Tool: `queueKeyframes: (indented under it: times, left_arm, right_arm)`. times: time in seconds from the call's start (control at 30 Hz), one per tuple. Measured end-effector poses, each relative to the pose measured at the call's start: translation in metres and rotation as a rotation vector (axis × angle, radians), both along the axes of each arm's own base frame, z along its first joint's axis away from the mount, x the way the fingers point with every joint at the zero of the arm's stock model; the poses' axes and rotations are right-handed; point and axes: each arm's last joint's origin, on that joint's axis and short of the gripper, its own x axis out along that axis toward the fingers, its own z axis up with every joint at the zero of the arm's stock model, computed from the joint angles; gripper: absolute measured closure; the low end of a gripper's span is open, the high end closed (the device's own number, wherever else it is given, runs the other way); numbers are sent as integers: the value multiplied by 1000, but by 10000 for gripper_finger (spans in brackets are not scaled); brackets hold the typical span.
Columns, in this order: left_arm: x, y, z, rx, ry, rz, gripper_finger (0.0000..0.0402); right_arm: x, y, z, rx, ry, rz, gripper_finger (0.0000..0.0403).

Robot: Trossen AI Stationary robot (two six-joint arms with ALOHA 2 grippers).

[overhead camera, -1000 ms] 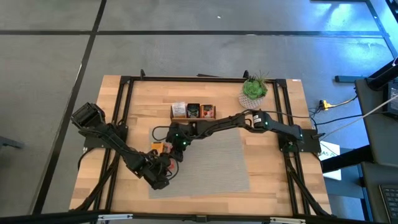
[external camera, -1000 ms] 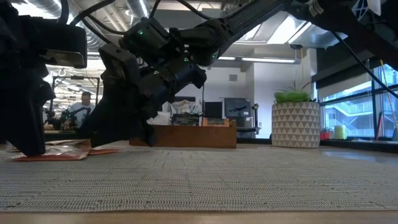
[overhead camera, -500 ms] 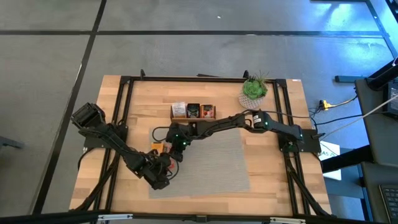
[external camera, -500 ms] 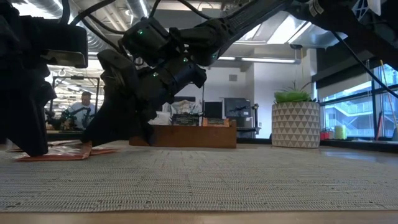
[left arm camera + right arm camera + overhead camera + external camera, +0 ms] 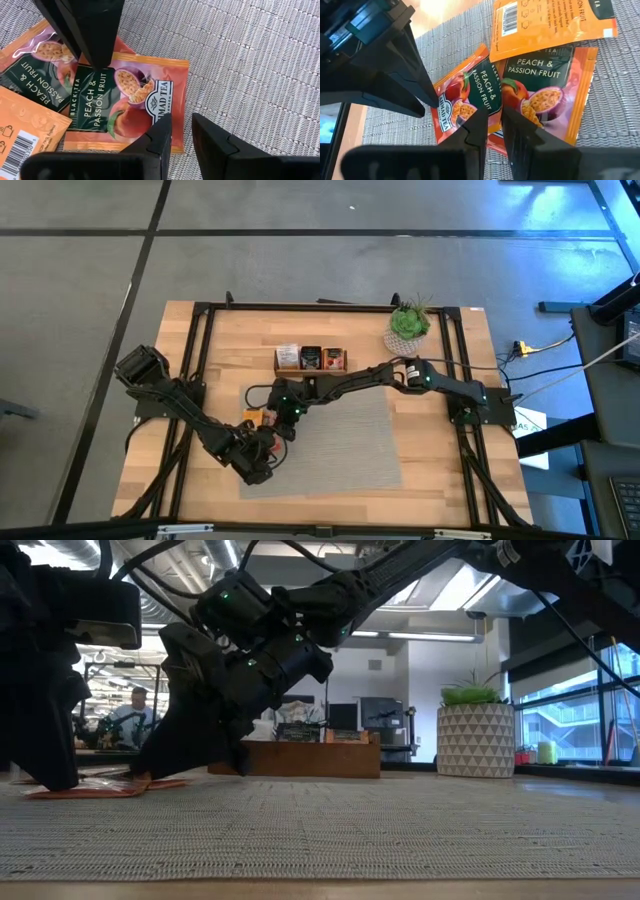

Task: Pick & Place Tea
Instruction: Put the orange tea bag into the right section of the wooden organizer

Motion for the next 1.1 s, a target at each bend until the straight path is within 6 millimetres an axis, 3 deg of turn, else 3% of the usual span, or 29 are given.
queueKeyframes:
  times: [0.27,0.6,0.8,1.1]
  left_arm:
    - [0,0,0,1,0,1,329]
    - [1,0,1,-13,-19,12,329]
    - [3,-2,12,-63,-81,20,329]
    - [0,5,47,-48,-261,68,329]
  right_arm:
    - [-1,-1,-1,-18,3,16,395]
    - [-1,-14,0,51,22,23,399]
    - [3,-20,11,89,9,38,401]
    - [11,-25,48,49,-25,100,402]
